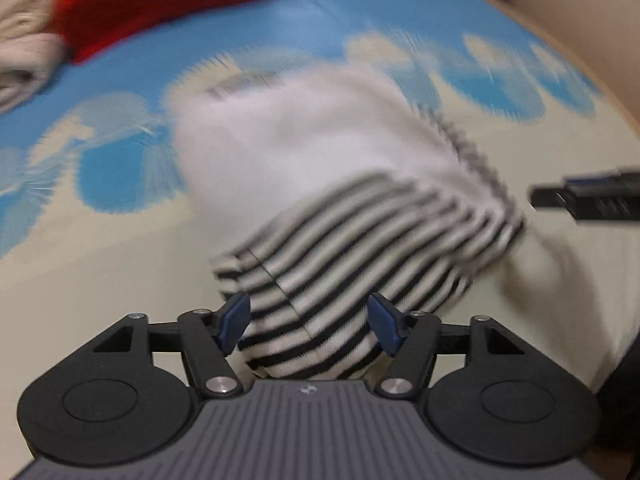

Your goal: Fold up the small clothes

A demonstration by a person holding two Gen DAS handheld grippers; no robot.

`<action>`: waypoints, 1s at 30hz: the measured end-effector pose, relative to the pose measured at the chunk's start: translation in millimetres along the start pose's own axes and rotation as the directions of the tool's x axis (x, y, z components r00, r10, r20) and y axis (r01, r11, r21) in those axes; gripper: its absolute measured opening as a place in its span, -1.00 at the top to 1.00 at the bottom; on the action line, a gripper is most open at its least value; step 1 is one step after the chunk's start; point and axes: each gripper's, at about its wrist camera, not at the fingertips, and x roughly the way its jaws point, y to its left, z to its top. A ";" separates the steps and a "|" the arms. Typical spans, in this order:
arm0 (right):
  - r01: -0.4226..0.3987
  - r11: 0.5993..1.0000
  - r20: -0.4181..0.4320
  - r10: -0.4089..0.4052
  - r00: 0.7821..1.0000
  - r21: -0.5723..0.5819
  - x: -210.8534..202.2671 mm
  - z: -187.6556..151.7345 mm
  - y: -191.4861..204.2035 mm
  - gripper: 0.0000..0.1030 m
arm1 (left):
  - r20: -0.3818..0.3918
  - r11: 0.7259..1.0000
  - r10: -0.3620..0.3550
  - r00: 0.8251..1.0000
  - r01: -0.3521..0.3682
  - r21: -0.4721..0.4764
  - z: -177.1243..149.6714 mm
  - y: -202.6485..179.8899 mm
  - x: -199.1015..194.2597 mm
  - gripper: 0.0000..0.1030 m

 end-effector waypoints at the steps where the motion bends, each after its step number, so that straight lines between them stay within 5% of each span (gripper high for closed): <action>1: -0.007 1.000 0.054 0.007 0.999 -0.009 -17.7 -0.6 -1.6 -0.30 | 0.043 0.999 0.022 0.999 -0.021 -0.025 -0.5 -2.7 -16.7 -0.59; 5: -0.036 0.999 0.256 0.036 0.966 -0.007 -84.3 -17.0 -10.9 -0.72 | 0.247 0.991 0.112 0.963 -0.089 -0.102 -15.3 -12.5 -81.7 -0.80; 7: -0.056 0.998 0.318 0.051 0.947 0.007 -111.5 -36.0 -16.5 -0.80 | 0.312 0.986 0.141 0.939 -0.104 -0.134 -27.9 -19.6 -105.9 -1.00; 9: -0.070 0.997 0.352 0.060 0.934 0.016 -126.6 -56.9 -17.9 -0.82 | 0.352 0.983 0.154 0.923 -0.106 -0.152 -45.0 -27.9 -121.0 -0.99; 14: -0.065 0.998 0.374 0.069 0.925 -0.024 -144.0 -88.3 -7.2 -0.84 | 0.363 0.984 0.147 0.920 -0.098 -0.150 -83.4 -49.8 -128.3 -0.99; 18: -0.017 0.998 0.387 0.038 0.922 -0.056 -145.8 -101.0 6.8 -0.88 | 0.271 0.975 0.117 0.955 -0.060 -0.212 -100.2 -59.5 -113.5 -0.99; 22: -0.029 1.000 0.324 0.026 0.946 0.005 -138.0 -102.8 9.3 -0.90 | 0.257 0.965 0.171 0.951 -0.108 -0.240 -106.1 -64.1 -106.4 -0.99; 30: -0.024 0.997 0.309 0.045 0.950 -0.069 -132.0 -105.0 31.4 -0.91 | 0.267 0.954 0.160 0.950 -0.080 -0.288 -102.8 -59.9 -104.5 -0.99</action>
